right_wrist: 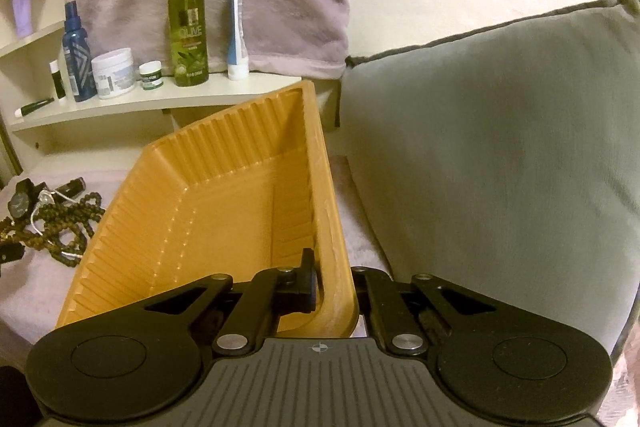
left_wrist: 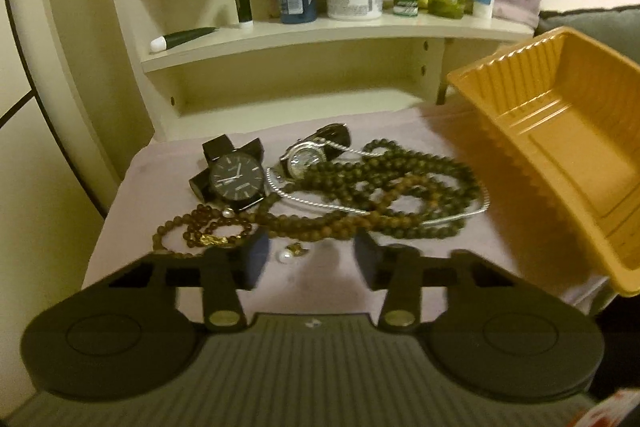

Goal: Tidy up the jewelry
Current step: 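Drop the pearl earring into the tray with left gripper while right holds tray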

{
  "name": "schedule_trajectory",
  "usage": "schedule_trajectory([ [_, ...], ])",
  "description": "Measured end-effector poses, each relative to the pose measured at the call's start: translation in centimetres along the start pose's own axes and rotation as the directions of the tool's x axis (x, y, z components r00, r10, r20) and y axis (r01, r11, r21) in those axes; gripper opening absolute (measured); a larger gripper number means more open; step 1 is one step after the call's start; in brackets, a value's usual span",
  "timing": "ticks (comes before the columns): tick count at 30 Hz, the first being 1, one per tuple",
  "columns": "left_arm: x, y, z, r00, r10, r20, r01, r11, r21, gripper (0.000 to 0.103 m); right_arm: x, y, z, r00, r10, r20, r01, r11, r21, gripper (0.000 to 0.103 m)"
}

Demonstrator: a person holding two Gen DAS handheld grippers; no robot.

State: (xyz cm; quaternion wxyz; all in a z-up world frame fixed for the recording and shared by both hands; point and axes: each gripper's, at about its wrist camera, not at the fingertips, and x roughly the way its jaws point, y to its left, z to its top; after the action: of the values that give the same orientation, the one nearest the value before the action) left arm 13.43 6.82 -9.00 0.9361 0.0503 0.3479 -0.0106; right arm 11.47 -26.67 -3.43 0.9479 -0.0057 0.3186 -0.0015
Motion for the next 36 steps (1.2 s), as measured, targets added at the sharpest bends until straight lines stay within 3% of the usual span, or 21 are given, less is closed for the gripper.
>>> schedule_trajectory([
  [13, 2.0, 1.4, -0.6, 1.0, -0.017, -0.022, 0.018, 1.0, 0.022, 0.008, 0.5, 0.7, 0.4, 1.0, -0.015, -0.019, 0.015, 1.0, -0.023, 0.005],
  [23, 0.0, 0.9, 0.1, 0.999, -0.039, 0.004, 0.039, 0.999, 0.006, 0.008, 0.4, 0.7, 0.4, 1.0, -0.014, -0.012, 0.013, 1.0, -0.028, 0.005],
  [29, -2.9, -1.3, 2.2, 0.989, -0.138, 0.059, 0.139, 0.99, -0.011, 0.008, 0.2, 0.7, 0.3, 1.0, -0.007, -0.003, 0.007, 1.0, -0.025, 0.005],
  [36, -3.5, -7.3, 4.5, 0.948, -0.305, 0.09, 0.3, 0.952, 0.062, 0.008, -0.1, 0.6, 0.1, 1.0, 0.0, 0.0, 0.0, 1.0, -0.015, 0.005],
])
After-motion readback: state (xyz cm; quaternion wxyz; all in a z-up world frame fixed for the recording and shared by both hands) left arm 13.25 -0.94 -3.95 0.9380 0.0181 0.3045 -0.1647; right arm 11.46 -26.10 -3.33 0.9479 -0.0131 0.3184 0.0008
